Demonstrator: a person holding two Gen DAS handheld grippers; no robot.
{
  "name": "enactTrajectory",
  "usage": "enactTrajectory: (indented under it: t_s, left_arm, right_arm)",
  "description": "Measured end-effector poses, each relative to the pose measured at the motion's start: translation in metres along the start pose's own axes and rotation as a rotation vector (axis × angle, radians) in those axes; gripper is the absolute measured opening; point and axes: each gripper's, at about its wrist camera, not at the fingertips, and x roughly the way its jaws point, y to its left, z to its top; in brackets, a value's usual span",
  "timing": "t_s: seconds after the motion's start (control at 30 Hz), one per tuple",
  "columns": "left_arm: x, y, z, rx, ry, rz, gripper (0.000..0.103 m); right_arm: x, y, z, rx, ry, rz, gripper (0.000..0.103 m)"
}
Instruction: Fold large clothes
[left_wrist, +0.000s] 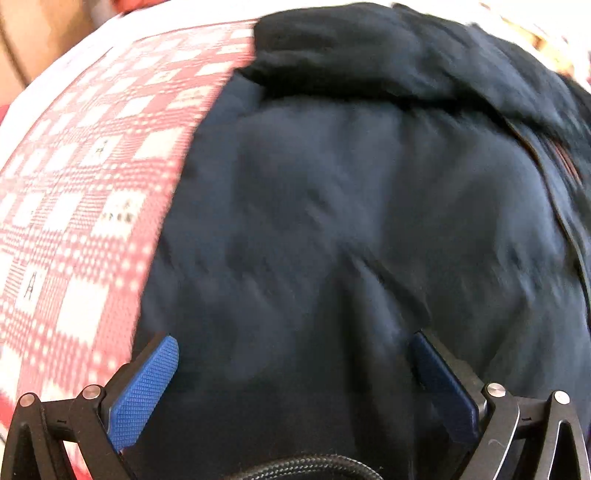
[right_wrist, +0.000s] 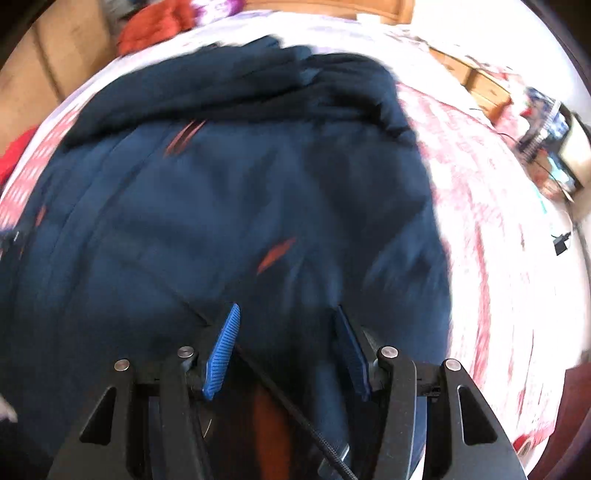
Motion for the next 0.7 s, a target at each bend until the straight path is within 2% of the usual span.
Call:
enactTrajectory:
  t_s: [0.07, 0.13, 0.2, 0.33, 0.43, 0.6, 0.7]
  left_arm:
    - [-0.013, -0.017, -0.026, 0.088, 0.009, 0.004, 0.102]
    - [-0.020, -0.020, -0.047, 0.138, 0.027, 0.010, 0.103]
    - [-0.026, -0.015, -0.060, 0.133, 0.051, 0.020, 0.103]
    - [-0.036, 0.005, -0.082, 0.105, 0.099, 0.038, 0.103]
    - [-0.045, 0.017, -0.098, 0.115, 0.131, 0.045, 0.103]
    - [-0.063, 0.028, -0.129, 0.135, 0.149, 0.035, 0.103]
    - [-0.072, 0.043, -0.144, 0.129, 0.168, 0.036, 0.103]
  right_arm:
    - [-0.013, 0.003, -0.028, -0.005, 0.001, -0.019, 0.064]
    - [-0.020, -0.012, -0.051, 0.070, 0.025, -0.035, 0.064]
    - [-0.025, -0.026, -0.080, 0.125, 0.088, -0.034, 0.064]
    - [-0.052, -0.031, -0.133, 0.092, 0.127, -0.061, 0.064]
    - [-0.073, -0.041, -0.170, 0.129, 0.168, -0.086, 0.064]
    - [-0.111, -0.051, -0.231, 0.177, 0.226, -0.159, 0.064]
    - [-0.136, -0.050, -0.271, 0.196, 0.308, -0.251, 0.065]
